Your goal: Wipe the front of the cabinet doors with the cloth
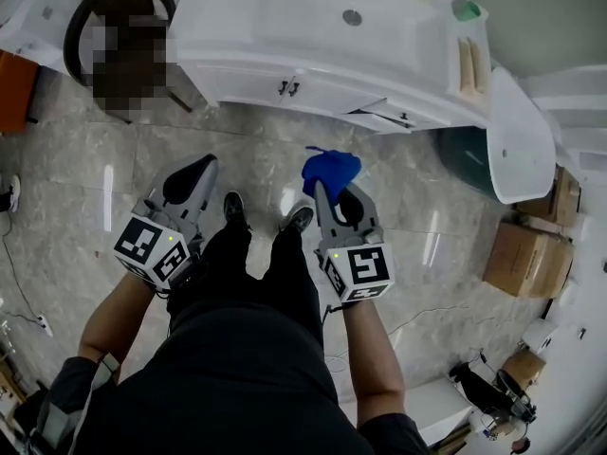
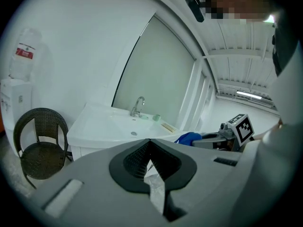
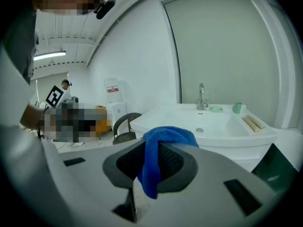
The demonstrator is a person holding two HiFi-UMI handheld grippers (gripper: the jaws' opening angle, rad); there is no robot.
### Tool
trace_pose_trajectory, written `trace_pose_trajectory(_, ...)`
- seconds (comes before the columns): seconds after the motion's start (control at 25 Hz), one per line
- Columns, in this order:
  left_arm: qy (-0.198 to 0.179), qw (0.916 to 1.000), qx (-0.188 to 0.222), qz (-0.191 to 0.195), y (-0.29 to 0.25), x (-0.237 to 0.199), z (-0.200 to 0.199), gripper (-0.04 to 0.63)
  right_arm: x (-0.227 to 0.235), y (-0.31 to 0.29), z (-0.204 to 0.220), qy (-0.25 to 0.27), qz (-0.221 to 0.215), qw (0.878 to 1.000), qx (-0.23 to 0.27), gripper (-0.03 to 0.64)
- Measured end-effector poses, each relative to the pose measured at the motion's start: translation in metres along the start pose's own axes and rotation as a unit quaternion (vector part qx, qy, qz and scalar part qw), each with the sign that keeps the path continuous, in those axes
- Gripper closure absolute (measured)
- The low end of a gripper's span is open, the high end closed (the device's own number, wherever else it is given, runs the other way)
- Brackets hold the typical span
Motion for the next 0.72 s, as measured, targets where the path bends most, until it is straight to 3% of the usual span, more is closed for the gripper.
trace_pose_trajectory(0.32, -0.002, 0.9984, 0.006, -0.056, -0.065, 0.005, 0.004, 0.597, 0.052, -0.062, 0.017, 0.048, -0.027, 0.998, -0.004, 0.558)
trace_pose_trajectory(0.52, -0.011, 0.9975, -0.012, -0.069, -0.11, -0.002, 0.027, 0.597, 0.077, -0.13, 0.053, 0.072, -0.055, 0.995, -0.036, 0.558)
trace_pose_trajectory(0.72, -0.012, 0.9967, -0.031, -0.075, -0.16, -0.026, 0.059, 0.597, 0.1, -0.198, 0.076, 0.092, -0.044, 0.994, -0.05, 0.558)
Point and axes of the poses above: the fingertips, and each gripper's own axes: y backward along the fingers, x to its right, z out of its underside, the point moved 9 cm from there along y, backward along the fingers, and after that the axes turned 10 degrees about -x, right-handed, at the moved point
